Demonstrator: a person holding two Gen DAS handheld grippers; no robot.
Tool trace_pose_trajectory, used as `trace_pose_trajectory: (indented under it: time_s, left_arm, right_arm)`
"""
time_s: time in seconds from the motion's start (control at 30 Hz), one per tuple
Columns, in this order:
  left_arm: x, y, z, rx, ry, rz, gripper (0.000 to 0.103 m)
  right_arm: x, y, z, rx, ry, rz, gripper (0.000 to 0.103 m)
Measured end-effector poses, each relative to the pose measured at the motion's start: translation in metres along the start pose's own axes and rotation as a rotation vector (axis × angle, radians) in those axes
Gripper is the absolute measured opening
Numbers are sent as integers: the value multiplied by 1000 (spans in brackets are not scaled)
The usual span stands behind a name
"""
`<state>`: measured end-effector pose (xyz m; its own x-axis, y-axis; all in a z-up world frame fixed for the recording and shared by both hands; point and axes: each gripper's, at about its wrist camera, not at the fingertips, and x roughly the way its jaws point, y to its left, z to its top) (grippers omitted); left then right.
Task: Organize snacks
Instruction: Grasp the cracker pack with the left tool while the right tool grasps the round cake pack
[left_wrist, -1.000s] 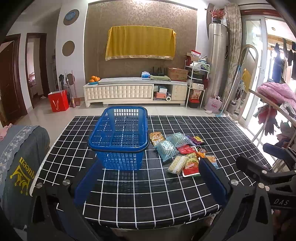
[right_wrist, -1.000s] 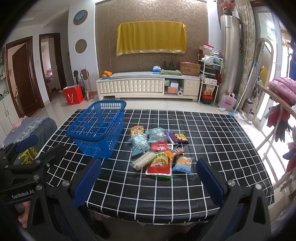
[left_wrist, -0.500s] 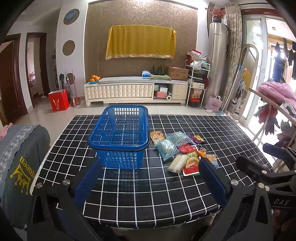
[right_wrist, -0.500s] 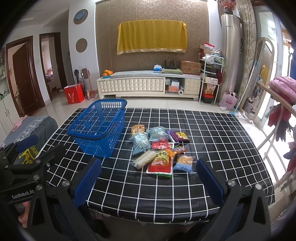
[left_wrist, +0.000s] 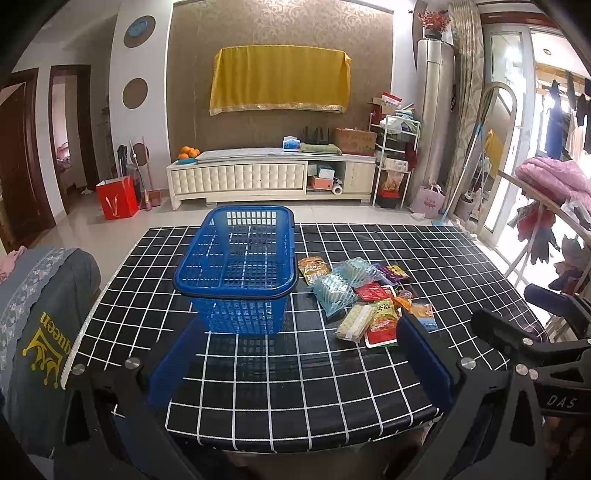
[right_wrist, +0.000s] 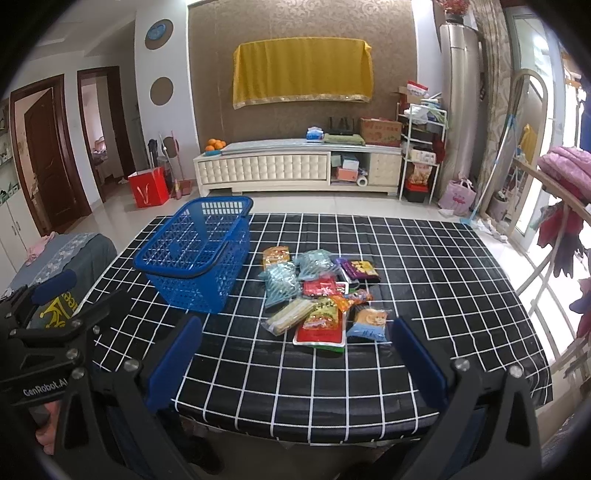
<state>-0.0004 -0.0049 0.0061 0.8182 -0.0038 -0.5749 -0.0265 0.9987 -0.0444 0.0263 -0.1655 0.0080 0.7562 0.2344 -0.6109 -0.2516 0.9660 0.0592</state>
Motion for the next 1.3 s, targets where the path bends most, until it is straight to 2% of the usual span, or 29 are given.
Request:
trace_pose_trajectory:
  time_s: [0.3,0.47,0.73,0.93,1.1,1.23,1.3]
  left_arm:
    - [40,-14,16,-16,50,-6,103]
    - [81,-27,20,-27,126,-14,103]
    - [151,-45,3,-17,247,3,103]
    - [190,-55,-14,-9,325,-4,103]
    - [220,-62,-24,0,379,-6,103]
    - [234,-65,-30,5,405,-10,103]
    - [238,-66,-32,15,413,-10,103]
  right_arm:
    - [25,-35,15,33,2,-49,103]
    - [65,-67,19,76,90,-10,103]
    - [147,-90,9,29,282,42,103]
    - [201,-119,-13,44,418,18,103]
    - [233,-144,-24,93,487,12,98]
    - [250,-149,-27,117,515,-7,95]
    - [258,-148,-29,122,530,-12,90]
